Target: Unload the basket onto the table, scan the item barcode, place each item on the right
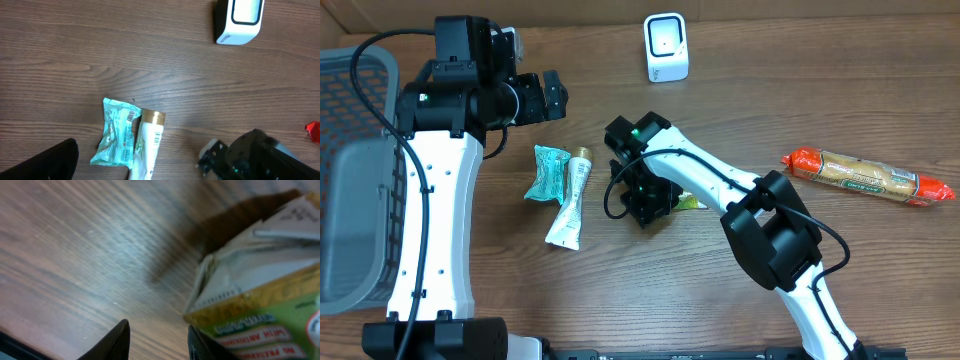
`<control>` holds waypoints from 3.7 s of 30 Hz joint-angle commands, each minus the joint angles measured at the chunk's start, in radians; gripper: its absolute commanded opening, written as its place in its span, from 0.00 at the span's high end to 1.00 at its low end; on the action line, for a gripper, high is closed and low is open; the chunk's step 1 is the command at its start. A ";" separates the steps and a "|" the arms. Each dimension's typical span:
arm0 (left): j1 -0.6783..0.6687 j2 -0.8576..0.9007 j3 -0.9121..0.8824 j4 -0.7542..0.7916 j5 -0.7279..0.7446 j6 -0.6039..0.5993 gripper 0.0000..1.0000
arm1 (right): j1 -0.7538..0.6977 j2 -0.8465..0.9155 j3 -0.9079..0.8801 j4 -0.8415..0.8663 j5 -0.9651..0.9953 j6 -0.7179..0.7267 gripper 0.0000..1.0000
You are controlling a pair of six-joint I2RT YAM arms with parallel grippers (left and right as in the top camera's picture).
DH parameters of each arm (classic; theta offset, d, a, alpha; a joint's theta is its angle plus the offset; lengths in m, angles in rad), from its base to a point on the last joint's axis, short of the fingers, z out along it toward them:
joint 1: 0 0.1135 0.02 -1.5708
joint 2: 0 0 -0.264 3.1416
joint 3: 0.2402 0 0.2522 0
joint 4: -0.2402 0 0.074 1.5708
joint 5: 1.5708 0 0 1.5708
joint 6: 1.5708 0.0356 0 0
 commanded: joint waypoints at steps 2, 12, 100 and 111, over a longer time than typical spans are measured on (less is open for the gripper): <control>-0.002 -0.003 0.009 0.003 0.008 0.023 0.00 | -0.042 0.000 0.040 0.063 0.090 0.046 0.62; -0.002 -0.003 0.009 0.003 0.008 0.023 0.00 | -0.172 0.000 0.066 0.264 0.227 0.409 0.55; -0.002 -0.003 0.009 0.003 0.008 0.023 0.01 | 0.016 0.003 -0.087 -0.079 0.386 0.484 0.28; -0.002 -0.003 0.009 0.003 0.008 0.023 0.00 | 0.050 0.002 -0.006 -0.110 0.348 0.492 0.16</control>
